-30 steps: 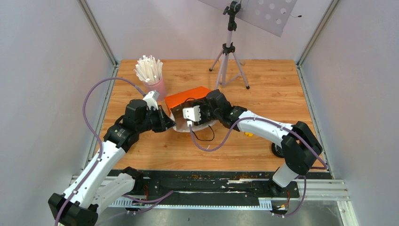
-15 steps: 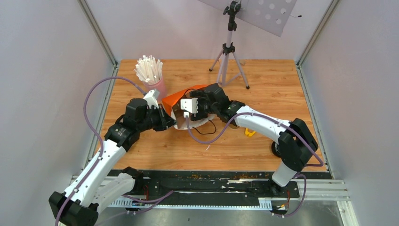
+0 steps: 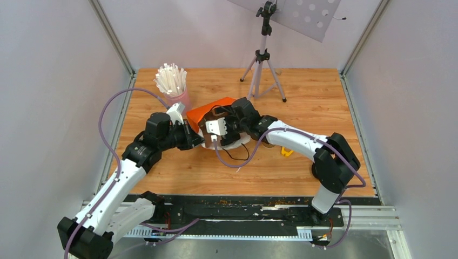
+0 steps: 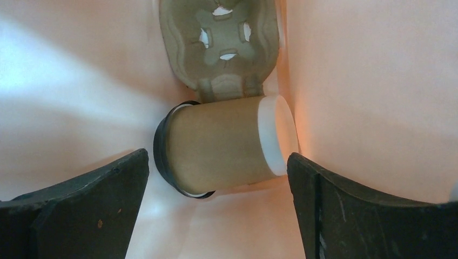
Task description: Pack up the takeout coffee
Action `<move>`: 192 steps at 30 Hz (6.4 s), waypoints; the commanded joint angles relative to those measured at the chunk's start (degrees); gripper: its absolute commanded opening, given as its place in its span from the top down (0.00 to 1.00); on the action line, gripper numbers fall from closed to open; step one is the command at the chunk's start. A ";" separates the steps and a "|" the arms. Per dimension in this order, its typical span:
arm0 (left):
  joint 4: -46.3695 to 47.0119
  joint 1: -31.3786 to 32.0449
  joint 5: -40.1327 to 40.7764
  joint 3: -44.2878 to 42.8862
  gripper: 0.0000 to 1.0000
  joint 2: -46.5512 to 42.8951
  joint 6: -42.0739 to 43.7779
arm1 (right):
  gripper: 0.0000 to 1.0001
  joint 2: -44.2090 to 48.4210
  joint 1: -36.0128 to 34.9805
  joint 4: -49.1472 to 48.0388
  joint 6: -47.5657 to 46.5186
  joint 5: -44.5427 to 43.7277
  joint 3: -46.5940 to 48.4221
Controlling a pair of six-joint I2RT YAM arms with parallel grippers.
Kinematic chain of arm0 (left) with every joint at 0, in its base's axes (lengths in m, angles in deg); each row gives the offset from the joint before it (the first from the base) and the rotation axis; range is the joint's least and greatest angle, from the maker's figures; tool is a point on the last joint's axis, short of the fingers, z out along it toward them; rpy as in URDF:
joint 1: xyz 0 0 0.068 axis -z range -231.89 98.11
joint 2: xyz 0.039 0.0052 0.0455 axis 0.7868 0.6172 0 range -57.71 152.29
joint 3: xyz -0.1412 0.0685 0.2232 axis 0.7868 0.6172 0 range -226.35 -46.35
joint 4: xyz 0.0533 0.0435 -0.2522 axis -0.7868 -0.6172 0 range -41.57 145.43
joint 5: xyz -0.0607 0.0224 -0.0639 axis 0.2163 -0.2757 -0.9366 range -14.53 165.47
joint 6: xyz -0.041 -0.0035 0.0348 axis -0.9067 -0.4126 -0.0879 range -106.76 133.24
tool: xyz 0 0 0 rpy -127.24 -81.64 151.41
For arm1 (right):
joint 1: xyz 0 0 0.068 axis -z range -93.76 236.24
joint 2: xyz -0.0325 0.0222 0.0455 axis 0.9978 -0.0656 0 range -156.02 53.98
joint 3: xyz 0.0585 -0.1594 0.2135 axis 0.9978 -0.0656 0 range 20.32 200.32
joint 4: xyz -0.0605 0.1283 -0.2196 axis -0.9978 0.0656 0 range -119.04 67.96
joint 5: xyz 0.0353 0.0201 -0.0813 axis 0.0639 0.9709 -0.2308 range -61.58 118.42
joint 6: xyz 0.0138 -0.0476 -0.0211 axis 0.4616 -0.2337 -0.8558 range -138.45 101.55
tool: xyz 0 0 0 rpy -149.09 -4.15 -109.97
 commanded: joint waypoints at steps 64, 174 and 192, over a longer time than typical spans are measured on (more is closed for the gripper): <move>-0.50 -0.17 1.45 -1.56 1.00 -1.41 -0.36 | 1.00 0.87 -2.12 21.53 -6.17 -1.07 8.91; -16.51 -0.17 12.33 -19.89 1.00 7.42 7.46 | 1.00 37.98 -2.11 7.10 71.87 24.98 -22.34; -18.59 -0.17 13.41 -19.86 1.00 4.95 6.71 | 0.37 32.35 7.74 16.72 60.94 11.21 -19.53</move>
